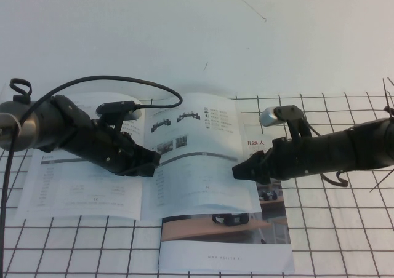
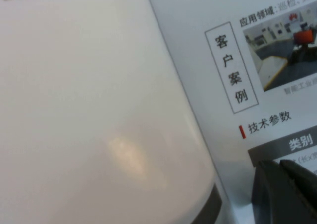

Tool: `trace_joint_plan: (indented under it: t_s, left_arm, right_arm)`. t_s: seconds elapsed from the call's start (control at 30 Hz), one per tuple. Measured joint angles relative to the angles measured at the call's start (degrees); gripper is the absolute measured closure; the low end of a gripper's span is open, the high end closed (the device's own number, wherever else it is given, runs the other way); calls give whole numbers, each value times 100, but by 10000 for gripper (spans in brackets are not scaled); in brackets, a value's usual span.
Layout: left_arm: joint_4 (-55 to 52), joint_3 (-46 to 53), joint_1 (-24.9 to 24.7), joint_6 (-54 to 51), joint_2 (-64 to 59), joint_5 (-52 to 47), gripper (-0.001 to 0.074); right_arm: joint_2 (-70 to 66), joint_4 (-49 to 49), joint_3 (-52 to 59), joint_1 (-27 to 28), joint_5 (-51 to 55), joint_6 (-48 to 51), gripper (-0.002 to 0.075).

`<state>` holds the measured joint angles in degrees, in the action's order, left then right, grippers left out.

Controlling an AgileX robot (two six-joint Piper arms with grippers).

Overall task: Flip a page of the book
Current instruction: Open the closed book

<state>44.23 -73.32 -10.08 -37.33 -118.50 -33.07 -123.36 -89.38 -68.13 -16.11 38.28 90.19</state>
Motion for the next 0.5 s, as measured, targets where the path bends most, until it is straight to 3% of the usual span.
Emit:
trace_joint_plan:
  t_s: [0.5]
  left_arm:
    - [-2, 0, 0, 0, 0, 0, 738]
  right_arm:
    - [-383, -843, -38, 32, 608, 341, 392]
